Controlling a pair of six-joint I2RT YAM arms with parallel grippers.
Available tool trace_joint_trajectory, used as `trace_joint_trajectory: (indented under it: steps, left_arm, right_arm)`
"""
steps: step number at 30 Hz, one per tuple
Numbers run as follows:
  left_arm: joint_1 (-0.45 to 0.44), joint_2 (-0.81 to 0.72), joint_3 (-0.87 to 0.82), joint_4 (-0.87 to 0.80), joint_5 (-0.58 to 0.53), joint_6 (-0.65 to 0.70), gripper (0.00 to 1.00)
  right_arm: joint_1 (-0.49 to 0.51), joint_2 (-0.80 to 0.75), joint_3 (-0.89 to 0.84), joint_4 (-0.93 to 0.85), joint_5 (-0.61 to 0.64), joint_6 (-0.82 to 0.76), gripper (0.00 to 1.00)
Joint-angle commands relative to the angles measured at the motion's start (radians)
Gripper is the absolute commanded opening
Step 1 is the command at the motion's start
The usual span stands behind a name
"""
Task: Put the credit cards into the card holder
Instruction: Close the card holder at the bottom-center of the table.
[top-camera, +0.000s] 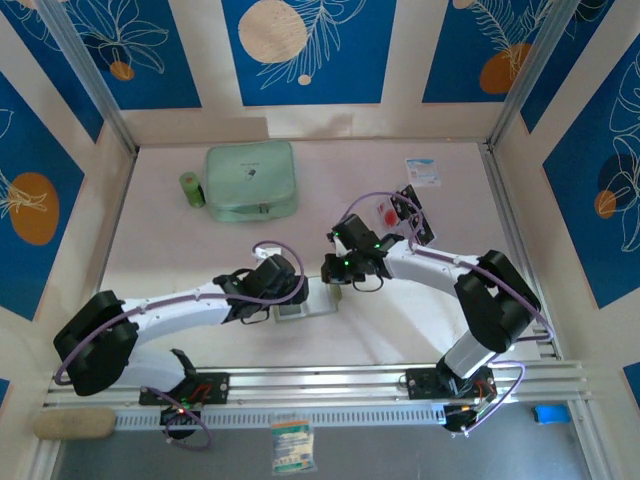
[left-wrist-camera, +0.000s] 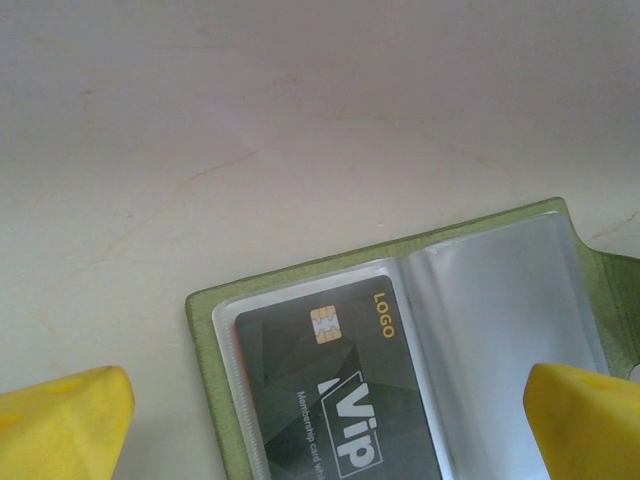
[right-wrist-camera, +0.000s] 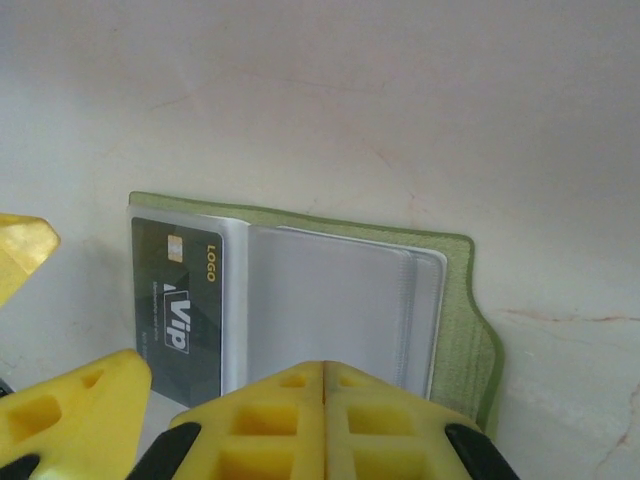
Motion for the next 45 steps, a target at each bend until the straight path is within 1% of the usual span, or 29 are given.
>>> trace_joint_trajectory:
  steps: [1,3,8,12,14,21,30,37,45]
  left_arm:
    - [0.026,-0.004,0.012,-0.014,-0.013,0.025,1.00]
    - [0.052,0.000,0.002,0.014,0.021,0.044,1.00]
    - [0.111,0.005,-0.028,0.121,0.116,0.096,1.00]
    - [0.159,0.029,-0.050,0.207,0.213,0.112,1.00]
    - [0.170,0.037,-0.053,0.230,0.236,0.117,1.00]
    - [0.182,0.055,-0.058,0.253,0.263,0.127,1.00]
    - [0.187,0.070,-0.064,0.259,0.259,0.129,1.00]
    - [0.194,0.075,-0.069,0.251,0.245,0.134,1.00]
    - [0.198,0.103,-0.067,0.259,0.257,0.136,1.00]
  right_arm:
    - [0.008,-0.086,-0.024,-0.023,0.016,0.007,0.08]
    - [0.008,-0.122,-0.040,-0.034,0.025,0.009,0.10]
    - [0.029,-0.184,-0.099,-0.025,0.032,0.039,0.10]
    - [0.058,-0.183,-0.141,0.025,0.032,0.079,0.07]
    - [0.074,-0.169,-0.155,0.053,0.031,0.096,0.06]
    - [0.117,-0.097,-0.175,0.112,0.038,0.124,0.03]
    - [0.107,-0.051,-0.206,0.154,0.052,0.129,0.02]
    - [0.088,-0.037,-0.241,0.180,0.045,0.135,0.02]
    - [0.082,-0.030,-0.261,0.193,0.037,0.148,0.01]
